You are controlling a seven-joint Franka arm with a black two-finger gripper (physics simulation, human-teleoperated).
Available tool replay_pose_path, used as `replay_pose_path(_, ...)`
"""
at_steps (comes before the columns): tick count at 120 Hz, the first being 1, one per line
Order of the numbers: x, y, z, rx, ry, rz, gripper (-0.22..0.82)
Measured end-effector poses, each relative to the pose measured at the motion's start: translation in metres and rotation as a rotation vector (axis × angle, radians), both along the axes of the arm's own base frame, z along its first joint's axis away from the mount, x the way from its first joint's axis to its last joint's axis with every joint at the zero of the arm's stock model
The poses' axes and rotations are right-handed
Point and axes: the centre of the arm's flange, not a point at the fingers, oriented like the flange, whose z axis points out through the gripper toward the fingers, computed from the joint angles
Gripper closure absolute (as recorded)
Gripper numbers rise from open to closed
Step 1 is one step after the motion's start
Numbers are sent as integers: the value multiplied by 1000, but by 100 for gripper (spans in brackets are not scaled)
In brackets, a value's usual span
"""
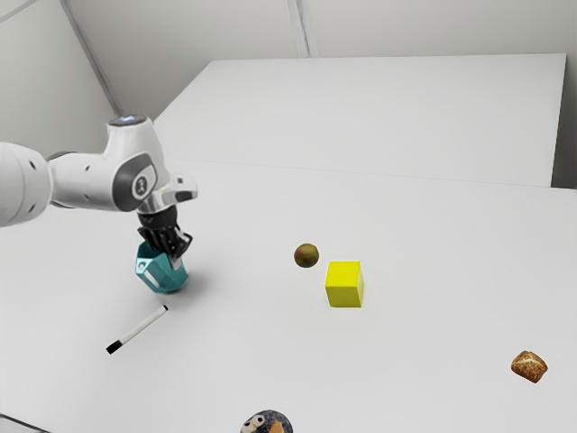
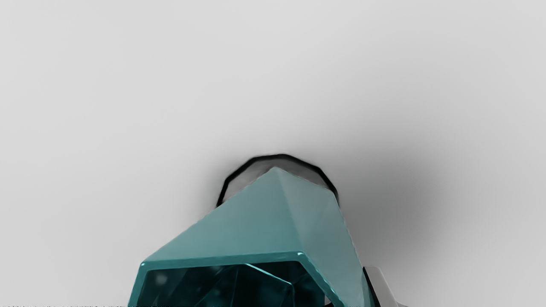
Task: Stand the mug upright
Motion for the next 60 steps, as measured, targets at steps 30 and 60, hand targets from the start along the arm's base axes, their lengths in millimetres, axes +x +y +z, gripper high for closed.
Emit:
replay_pose_path(30, 3, -9, -2, 37, 1, 28, 78)
replay_pose_path(60, 3, -9, -10, 59, 13, 62, 73)
